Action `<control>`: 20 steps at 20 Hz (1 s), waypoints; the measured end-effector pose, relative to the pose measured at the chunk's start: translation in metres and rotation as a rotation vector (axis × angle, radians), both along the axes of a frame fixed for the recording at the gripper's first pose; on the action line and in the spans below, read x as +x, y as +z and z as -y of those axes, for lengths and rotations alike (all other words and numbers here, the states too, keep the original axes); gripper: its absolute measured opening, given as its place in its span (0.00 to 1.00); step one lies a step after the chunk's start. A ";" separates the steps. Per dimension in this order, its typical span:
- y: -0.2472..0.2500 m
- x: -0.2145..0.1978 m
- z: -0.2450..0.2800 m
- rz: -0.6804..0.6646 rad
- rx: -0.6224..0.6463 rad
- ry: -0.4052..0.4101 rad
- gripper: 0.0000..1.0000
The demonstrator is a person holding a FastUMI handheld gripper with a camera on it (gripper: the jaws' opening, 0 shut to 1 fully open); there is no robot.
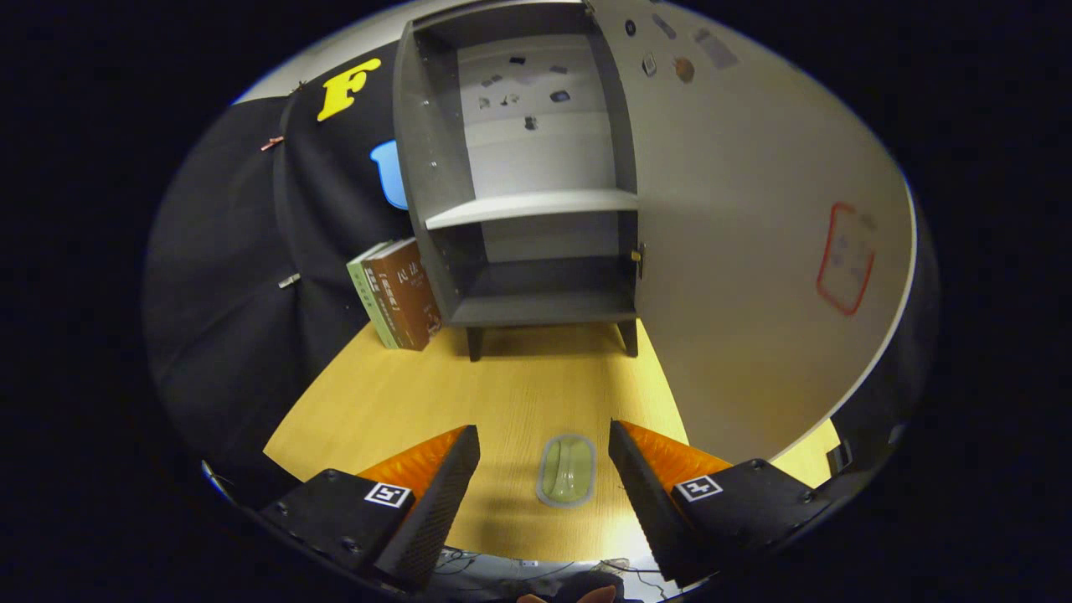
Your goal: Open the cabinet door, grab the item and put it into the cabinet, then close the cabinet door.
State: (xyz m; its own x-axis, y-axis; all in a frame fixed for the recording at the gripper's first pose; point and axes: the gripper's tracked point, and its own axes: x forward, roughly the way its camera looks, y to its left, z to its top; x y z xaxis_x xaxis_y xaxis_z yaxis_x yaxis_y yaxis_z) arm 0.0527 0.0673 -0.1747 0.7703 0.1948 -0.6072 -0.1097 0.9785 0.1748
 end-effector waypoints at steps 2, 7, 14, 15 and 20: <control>-0.009 -0.005 -0.001 -0.056 0.007 -0.013 0.99; -0.029 -0.020 -0.002 -0.179 -0.009 -0.009 0.99; -0.053 -0.032 0.007 -0.287 -0.082 -0.033 0.88; -0.055 -0.034 0.010 -0.298 -0.094 -0.036 0.86; -0.065 -0.028 0.022 -0.305 -0.142 -0.066 0.61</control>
